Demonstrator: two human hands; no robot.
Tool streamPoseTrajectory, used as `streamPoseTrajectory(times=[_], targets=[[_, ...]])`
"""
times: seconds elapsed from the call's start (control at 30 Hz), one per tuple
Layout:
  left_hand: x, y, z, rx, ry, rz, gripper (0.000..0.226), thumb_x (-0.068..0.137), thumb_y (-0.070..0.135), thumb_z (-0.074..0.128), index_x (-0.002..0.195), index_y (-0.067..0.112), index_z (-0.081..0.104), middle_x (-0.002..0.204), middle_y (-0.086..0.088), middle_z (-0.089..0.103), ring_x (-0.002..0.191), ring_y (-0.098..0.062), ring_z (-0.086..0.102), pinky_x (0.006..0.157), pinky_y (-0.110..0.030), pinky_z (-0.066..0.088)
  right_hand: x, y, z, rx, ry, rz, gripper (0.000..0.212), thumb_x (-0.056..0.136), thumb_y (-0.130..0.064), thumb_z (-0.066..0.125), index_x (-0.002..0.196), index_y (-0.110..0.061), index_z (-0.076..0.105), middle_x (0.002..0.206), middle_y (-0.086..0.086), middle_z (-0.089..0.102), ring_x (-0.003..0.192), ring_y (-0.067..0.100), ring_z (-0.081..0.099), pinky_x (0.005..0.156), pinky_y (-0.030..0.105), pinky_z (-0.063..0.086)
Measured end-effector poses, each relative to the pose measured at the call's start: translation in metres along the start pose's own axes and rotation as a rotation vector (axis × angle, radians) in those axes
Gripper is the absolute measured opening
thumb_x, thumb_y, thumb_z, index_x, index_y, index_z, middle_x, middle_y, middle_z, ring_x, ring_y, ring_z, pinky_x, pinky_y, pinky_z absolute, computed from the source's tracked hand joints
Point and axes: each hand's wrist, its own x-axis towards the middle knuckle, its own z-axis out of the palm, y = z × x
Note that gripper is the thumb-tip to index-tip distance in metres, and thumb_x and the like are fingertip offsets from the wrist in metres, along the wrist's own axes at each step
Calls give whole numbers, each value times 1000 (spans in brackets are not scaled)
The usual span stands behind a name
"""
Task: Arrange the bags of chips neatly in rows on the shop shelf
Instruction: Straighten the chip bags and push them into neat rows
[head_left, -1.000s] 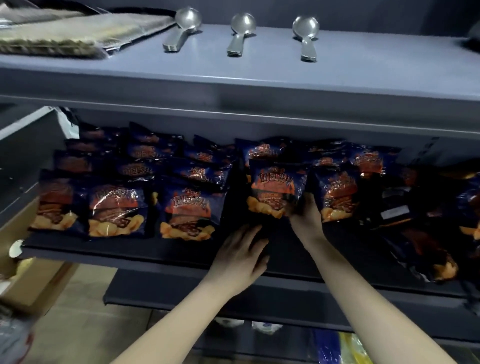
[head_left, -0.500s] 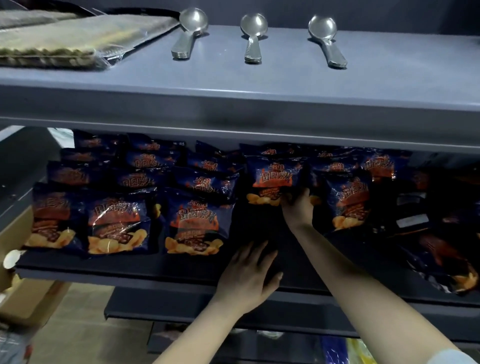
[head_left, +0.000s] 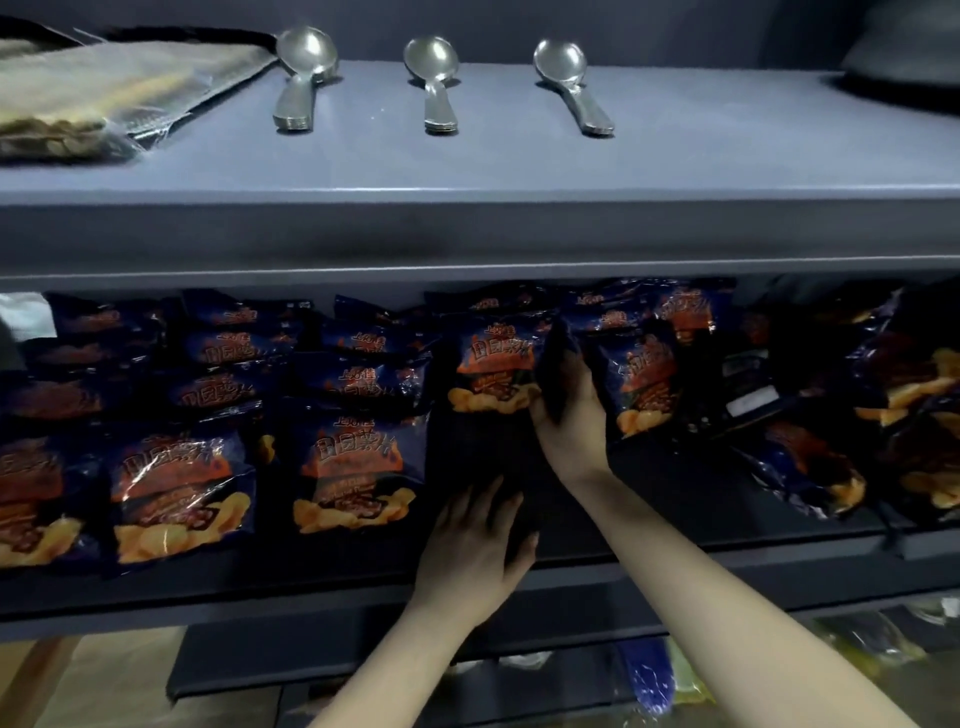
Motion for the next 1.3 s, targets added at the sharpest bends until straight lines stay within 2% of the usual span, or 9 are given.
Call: streamPoseTrajectory(times=[0.2,0.3,0.43,0.53,0.73,0.83,0.97,1.1,1.3], targets=[[19,13,-11,-143,40,21,52,91,50,30,128,23,54,136,-2,51,122,-27,50,100,-40,42,-8,1,-53,-29,102,-56,56,86,-1,58,137,-9,36,133,7,46,119,12,45,102,22,39],[42,32,-24,-494,35,-58,45,95,44,41,136,27,42,139,3,44,127,-18,43,98,-27,37,-14,11,-82,-75,183,-19,52,85,0,59,133,-8,41,124,4,48,109,7,45,92,10,37],[84,56,-32,-1045,53,-210,40,92,28,56,129,17,47,131,-1,52,112,-9,53,80,-11,42,-28,27,-120,-140,261,6,51,84,-1,61,131,-8,45,130,9,49,117,19,51,91,16,38],[114,74,-32,-1204,1,-345,47,90,26,60,131,10,45,133,-8,52,105,-11,53,83,-22,44,-45,35,-145,-243,305,13,47,82,-1,65,126,-6,48,125,11,52,112,23,54,82,11,34],[138,94,-10,-1214,-116,-410,71,80,42,68,136,13,36,127,-9,55,116,-24,53,98,-49,45,-81,54,-174,-418,201,57,54,85,-15,67,133,-9,44,134,12,44,116,29,50,89,23,38],[139,103,-5,-1167,-122,-413,55,83,31,68,128,9,46,116,-9,61,110,-26,57,96,-48,47,-99,64,-178,-484,123,42,56,86,-18,64,136,-10,40,138,11,39,128,29,40,102,34,39],[142,109,-7,-1033,-53,-355,36,87,27,63,115,3,59,112,-12,63,103,-31,59,90,-40,48,-114,75,-175,-625,15,2,58,86,-24,63,137,-9,40,139,16,39,127,34,41,104,44,40],[145,107,-17,-1075,38,-379,33,89,25,60,117,7,57,116,-14,60,105,-33,58,90,-47,49,-119,85,-165,-750,-84,-59,57,83,-30,63,133,-7,47,136,20,45,125,40,44,104,50,39],[127,91,-45,-1055,272,-364,34,95,17,50,124,0,46,121,-16,55,105,-26,55,76,-20,36,-112,90,-148,-773,-154,-141,59,81,-31,65,134,-11,47,139,19,45,132,39,39,107,54,34]])
